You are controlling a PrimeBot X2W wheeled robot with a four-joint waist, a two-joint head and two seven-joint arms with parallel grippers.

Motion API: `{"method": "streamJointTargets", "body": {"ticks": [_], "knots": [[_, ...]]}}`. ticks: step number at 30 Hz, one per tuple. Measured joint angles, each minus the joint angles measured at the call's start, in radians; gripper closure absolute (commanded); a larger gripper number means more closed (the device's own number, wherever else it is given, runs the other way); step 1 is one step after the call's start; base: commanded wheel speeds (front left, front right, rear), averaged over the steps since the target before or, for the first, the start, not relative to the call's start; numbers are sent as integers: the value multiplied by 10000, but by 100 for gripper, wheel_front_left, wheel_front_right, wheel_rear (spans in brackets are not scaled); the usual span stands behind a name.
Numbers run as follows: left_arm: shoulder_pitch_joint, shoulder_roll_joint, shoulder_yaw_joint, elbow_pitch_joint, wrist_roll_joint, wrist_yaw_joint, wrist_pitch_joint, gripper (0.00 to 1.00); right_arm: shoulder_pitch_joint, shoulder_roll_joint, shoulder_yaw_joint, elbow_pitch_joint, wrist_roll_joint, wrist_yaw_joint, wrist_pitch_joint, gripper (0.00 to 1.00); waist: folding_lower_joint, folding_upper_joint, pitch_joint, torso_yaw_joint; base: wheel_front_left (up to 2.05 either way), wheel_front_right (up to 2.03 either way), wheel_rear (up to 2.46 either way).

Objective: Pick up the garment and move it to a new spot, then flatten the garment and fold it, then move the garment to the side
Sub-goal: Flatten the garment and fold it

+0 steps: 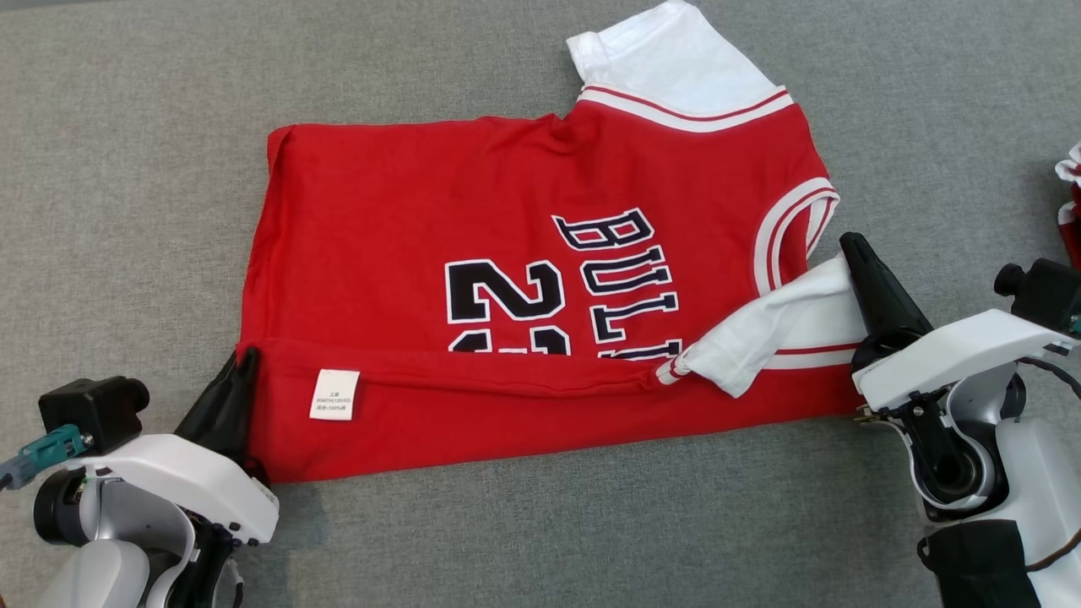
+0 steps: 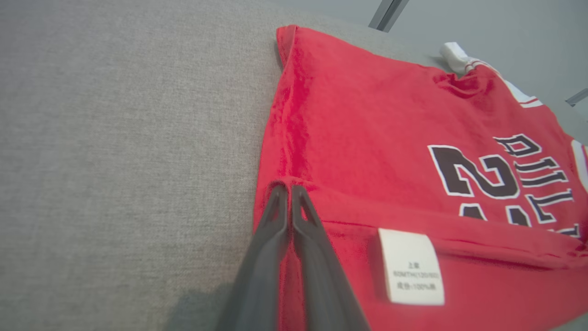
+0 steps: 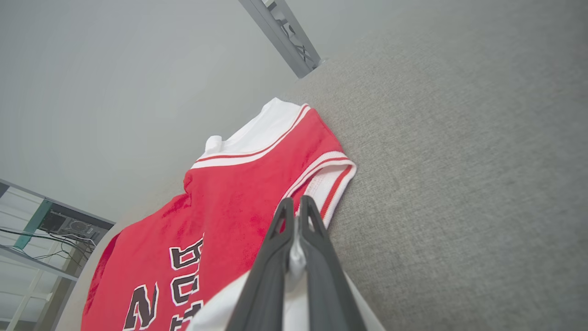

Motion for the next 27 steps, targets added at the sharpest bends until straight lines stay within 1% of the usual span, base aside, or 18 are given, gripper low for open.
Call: {"method": "streamJointTargets", "body": {"ticks": [1,2,3,8,12,15,16,18,21,23,24,27], "knots": [[-34,-81,-4,94,-38,-92,-71,0,-42,6,59,82,38,0,-123,60,0,0,-4,13,0,0,0],[-48,-142,-6,173,-42,-136,-167,0,-58,6,105,130,125,0,-253,0,0,0,-17,24,0,0,0],[-55,-190,10,224,-42,-205,-307,0,-58,-10,151,169,151,0,-389,0,0,0,-36,40,0,0,0],[-46,-554,244,232,31,-232,-1453,0,286,-173,293,130,142,0,-1150,0,0,0,-249,124,0,0,0],[37,-738,410,17,407,-182,-2481,0,857,-347,347,-309,-382,0,-2034,0,0,0,-502,188,0,0,0],[70,-773,518,-247,869,-33,-2978,0,1286,-489,320,-742,-1233,0,-2644,0,0,0,-685,218,0,0,0],[70,-761,566,-445,1214,-13,-3156,0,1523,-548,247,-1070,-1894,0,-2976,0,0,0,-803,225,0,0,0],[70,-637,589,-577,1708,59,-3244,0,1685,-562,111,-1419,-2579,0,-3216,0,0,0,-910,215,0,0,0],[84,-399,587,-646,2314,151,-3315,0,1993,-566,-2,-1894,-3676,0,-3359,0,0,0,-1085,193,0,0,0],[199,-299,537,-571,2539,203,-3315,0,2234,-506,-42,-2161,-4090,0,-3359,0,0,0,-1196,175,0,0,0],[282,-282,504,-523,2568,226,-3317,0,2374,-481,-63,-2255,-4397,0,-3325,0,0,0,-1252,164,0,0,0],[541,-297,393,-353,2575,234,-3312,0,2769,-407,-107,-2418,-4801,0,-3212,0,0,0,-1386,125,0,0,0]]}}
